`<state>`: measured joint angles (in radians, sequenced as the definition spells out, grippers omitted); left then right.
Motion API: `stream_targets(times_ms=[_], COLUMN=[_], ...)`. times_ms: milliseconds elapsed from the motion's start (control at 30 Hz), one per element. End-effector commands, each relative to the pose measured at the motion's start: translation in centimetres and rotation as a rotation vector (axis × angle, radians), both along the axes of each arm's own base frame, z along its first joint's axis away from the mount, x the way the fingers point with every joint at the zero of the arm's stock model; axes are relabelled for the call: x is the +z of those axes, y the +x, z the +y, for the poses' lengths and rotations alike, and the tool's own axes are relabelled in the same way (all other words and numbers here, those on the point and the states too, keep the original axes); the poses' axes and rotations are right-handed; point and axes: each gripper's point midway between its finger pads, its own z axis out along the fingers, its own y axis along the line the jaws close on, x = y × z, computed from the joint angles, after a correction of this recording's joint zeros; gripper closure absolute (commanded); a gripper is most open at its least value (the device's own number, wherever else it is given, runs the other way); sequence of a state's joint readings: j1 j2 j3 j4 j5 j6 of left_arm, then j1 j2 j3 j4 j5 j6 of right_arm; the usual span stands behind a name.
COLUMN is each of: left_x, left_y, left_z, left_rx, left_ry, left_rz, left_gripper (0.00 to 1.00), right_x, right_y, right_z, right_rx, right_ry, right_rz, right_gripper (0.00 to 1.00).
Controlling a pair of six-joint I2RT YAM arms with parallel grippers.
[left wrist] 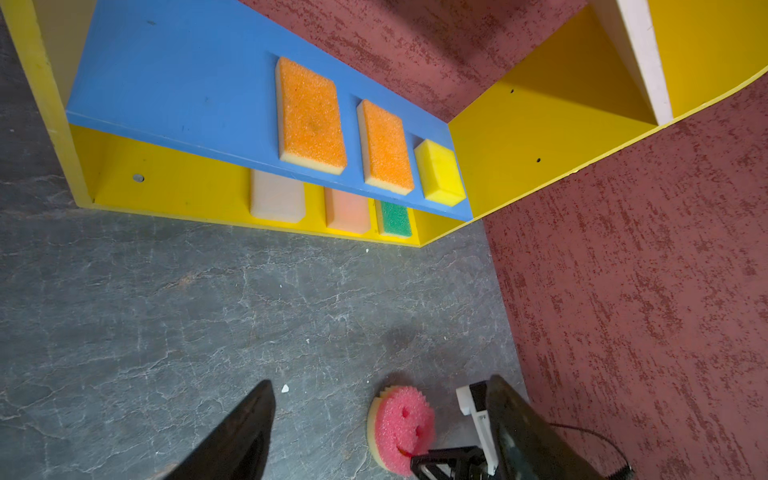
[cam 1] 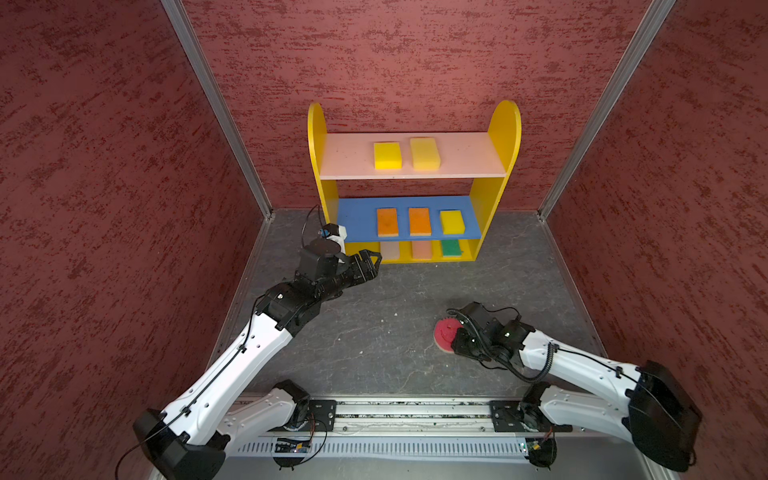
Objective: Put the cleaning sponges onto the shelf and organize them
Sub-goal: 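Lower the right gripper to the pink smiley sponge and grasp it, then lift the pink smiley sponge up onto the pink top shelf with the right gripper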
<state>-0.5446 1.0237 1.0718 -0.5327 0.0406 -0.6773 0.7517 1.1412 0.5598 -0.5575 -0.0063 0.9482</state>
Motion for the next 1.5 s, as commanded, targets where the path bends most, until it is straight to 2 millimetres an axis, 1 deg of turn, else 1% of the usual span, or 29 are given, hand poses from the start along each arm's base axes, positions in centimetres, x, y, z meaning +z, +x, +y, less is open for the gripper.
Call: stream_targets(times_ms=[0, 133, 200, 267, 433, 467, 567, 600, 667, 767, 900, 933, 967, 1033, 1067, 1100, 1167, 1200, 1333, 1400, 1467], left_x=[0.5, 0.5, 0.4, 0.3, 0.3, 0.2, -0.2, -0.4, -0.3, 0.0, -0.1, 0.0, -0.1, -0.2, -0.3, -0.4, -0.4, -0.5, -0.8, -1.0, -1.2], left_y=[-0.2, -0.4, -0.4, -0.4, -0.4, -0.4, -0.2, -0.2, -0.2, -0.2, -0.2, -0.2, -0.1, -0.2, -0.2, -0.3, -0.4, -0.4, -0.3, -0.2, 0.0], left_z=[-0.1, 0.2, 0.4, 0.7, 1.6, 1.7, 1.8, 1.8, 1.9, 2.3, 2.4, 2.3, 2.4, 2.4, 2.5, 2.6, 2.9, 3.2, 3.9, 4.1, 4.3], left_rx=[-0.009, -0.004, -0.003, 0.001, 0.015, 0.017, 0.016, 0.014, 0.017, 0.024, 0.025, 0.024, 0.026, 0.026, 0.028, 0.031, 0.037, 0.045, 0.066, 0.068, 0.071], left_ry=[-0.018, -0.013, -0.017, -0.022, -0.038, -0.040, -0.047, -0.048, -0.050, -0.055, -0.058, -0.061, -0.062, -0.061, -0.059, -0.056, -0.052, -0.049, -0.047, -0.049, -0.050], left_rz=[-0.014, -0.025, -0.025, -0.023, -0.030, -0.029, -0.020, -0.017, -0.020, -0.028, -0.025, -0.024, -0.022, -0.017, -0.013, -0.012, -0.011, -0.009, -0.001, 0.007, 0.015], left_gripper=[0.20, 0.20, 0.20, 0.20, 0.20, 0.20, 0.20, 0.20, 0.20, 0.20, 0.20, 0.20, 0.20, 0.20, 0.20, 0.20, 0.20, 0.20, 0.20, 0.20, 0.20], right_x=[1.5, 5.1, 6.7, 8.4, 14.2, 15.1, 17.7, 18.9, 21.5, 27.3, 37.1, 39.2, 40.3, 43.2, 44.0, 45.3, 46.2, 46.2, 45.1, 44.7, 44.6], right_y=[3.0, 4.9, 5.5, 5.9, 6.8, 6.9, 7.1, 7.3, 7.9, 9.9, 13.7, 14.9, 16.2, 18.6, 19.6, 20.5, 22.4, 23.3, 26.2, 27.3, 27.9], right_z=[-0.3, 0.6, 1.0, 1.2, 1.1, 1.2, 1.7, 1.8, 1.8, 0.8, -0.7, -1.2, -1.3, -1.4, -1.7, -1.9, -2.4, -2.8, -3.0, -3.1, -3.3], right_rx=[-0.014, 0.048, 0.075, 0.094, 0.126, 0.137, 0.160, 0.164, 0.163, 0.136, 0.065, 0.041, 0.025, -0.004, -0.019, -0.038, -0.071, -0.090, -0.127, -0.143, -0.158], right_ry=[-0.050, -0.084, -0.101, -0.112, -0.113, -0.103, -0.078, -0.065, -0.044, -0.030, -0.017, -0.019, -0.024, 0.004, 0.010, 0.022, 0.032, 0.039, 0.065, 0.076, 0.095], right_rz=[-0.095, -0.146, -0.157, -0.166, -0.219, -0.224, -0.244, -0.262, -0.311, -0.430, -0.661, -0.710, -0.731, -0.793, -0.811, -0.839, -0.859, -0.863, -0.859, -0.870, -0.871], right_gripper=[0.76, 0.81, 0.86, 0.88, 0.98, 1.00, 1.00, 1.00, 1.00, 1.00, 1.00, 1.00, 1.00, 1.00, 1.00, 1.00, 1.00, 1.00, 1.00, 1.00, 1.00])
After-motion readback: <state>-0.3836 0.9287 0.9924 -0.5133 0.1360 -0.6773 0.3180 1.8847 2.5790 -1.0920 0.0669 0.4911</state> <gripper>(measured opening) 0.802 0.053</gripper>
